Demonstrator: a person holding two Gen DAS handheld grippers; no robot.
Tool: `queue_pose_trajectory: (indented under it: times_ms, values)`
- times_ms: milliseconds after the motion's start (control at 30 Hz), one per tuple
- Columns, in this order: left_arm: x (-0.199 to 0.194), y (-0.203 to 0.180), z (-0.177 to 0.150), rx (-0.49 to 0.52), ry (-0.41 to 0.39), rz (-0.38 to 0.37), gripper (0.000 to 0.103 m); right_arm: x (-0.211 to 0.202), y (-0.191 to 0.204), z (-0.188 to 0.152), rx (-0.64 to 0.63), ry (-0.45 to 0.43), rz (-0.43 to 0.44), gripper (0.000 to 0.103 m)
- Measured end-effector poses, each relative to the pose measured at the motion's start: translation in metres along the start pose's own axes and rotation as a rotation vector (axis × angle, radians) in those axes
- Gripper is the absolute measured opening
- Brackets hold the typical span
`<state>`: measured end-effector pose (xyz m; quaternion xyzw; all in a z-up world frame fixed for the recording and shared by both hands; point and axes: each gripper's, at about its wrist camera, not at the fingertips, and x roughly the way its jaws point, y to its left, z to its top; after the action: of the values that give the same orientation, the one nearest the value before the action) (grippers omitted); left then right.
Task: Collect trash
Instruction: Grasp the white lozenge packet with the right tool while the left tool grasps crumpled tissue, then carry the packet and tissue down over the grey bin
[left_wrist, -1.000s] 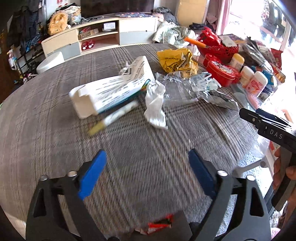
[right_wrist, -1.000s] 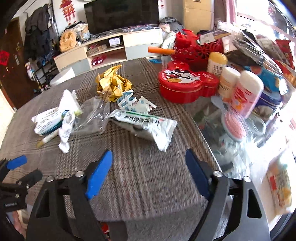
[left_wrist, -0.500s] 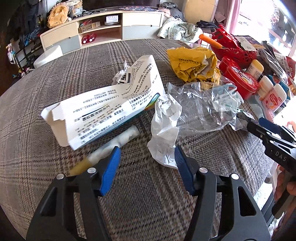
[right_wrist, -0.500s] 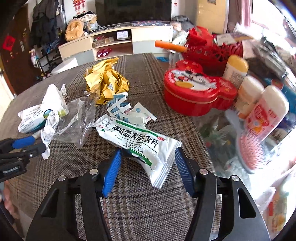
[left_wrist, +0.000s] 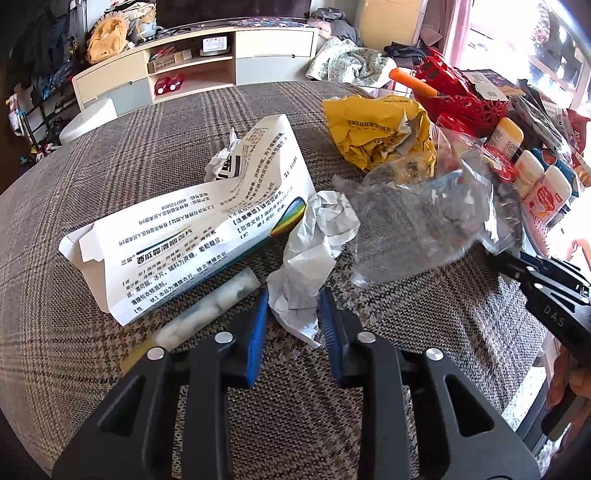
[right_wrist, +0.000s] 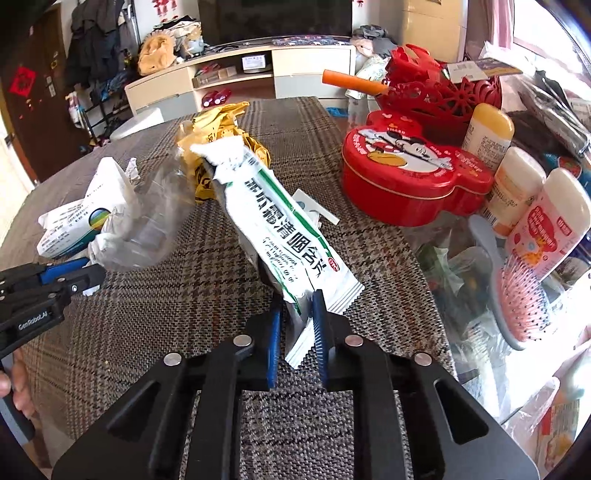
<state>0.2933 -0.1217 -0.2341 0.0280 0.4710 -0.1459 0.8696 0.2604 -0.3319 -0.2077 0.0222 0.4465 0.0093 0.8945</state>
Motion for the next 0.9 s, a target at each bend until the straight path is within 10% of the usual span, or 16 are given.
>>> queue_pose_trajectory:
  times_ms: [900]
  values:
    - [-0.122,-0.018,-0.061,0.058,-0.079,0.029,0.017,-0.101,0.05,-0.04,-0.029,-0.055,0.051,0.013]
